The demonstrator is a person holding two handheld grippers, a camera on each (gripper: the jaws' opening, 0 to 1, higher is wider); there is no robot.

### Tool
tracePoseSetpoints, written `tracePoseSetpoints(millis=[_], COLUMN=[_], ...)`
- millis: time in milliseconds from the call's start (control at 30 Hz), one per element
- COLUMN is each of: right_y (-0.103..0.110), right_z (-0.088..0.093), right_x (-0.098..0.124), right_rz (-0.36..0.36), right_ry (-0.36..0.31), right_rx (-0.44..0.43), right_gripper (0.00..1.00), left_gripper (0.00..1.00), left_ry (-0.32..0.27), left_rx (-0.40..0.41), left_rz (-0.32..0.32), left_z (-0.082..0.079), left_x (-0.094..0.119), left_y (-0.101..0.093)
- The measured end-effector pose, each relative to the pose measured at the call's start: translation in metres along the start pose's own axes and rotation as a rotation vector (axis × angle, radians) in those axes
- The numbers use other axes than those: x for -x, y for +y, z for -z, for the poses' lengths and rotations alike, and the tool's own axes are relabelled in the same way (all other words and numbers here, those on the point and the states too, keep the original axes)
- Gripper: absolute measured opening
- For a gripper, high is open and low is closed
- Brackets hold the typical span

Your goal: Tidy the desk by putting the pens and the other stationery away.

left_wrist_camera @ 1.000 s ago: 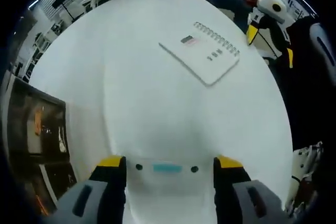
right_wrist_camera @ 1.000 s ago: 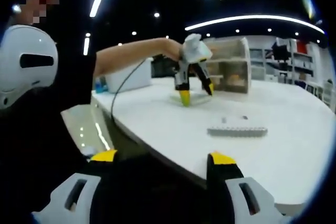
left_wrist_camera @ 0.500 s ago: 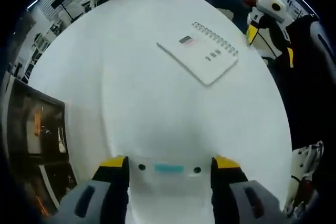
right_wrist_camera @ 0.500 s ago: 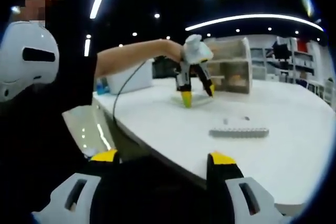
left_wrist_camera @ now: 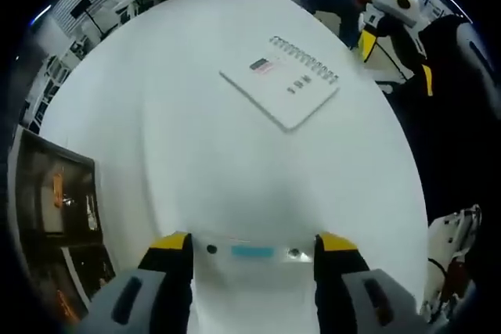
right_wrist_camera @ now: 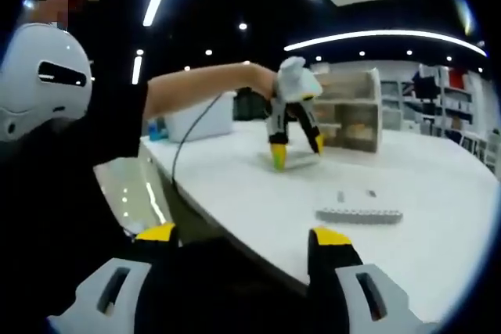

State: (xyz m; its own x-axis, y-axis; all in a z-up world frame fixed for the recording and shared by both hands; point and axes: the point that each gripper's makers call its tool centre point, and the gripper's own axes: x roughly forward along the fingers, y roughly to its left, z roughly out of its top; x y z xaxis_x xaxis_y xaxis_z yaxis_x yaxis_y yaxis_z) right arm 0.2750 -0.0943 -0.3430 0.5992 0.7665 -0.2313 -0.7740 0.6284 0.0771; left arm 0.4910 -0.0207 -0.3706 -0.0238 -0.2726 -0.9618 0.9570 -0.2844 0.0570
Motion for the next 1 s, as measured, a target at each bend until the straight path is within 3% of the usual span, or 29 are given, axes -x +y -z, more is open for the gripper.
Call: tracePoseSetpoints(millis=[233,1000], right_y=[0.004,0.0], right_z=[-0.007,-0.035], right_x=[-0.002,-0.025], right_rz=[0.002,0.054], right_ry=[0.001,0.061], right_rx=[0.051,0.377], right_gripper=[0.63,0.62], left_gripper=[0.61,0.61], left_ry=[-0.025,-0.115], left_rx=[-0.002,-0.053], left_rz=[-0.001,-0.002], left_z=[-0.003,-0.013], left_x=[0.009,0.035], left_y=[-0.008,-0.05])
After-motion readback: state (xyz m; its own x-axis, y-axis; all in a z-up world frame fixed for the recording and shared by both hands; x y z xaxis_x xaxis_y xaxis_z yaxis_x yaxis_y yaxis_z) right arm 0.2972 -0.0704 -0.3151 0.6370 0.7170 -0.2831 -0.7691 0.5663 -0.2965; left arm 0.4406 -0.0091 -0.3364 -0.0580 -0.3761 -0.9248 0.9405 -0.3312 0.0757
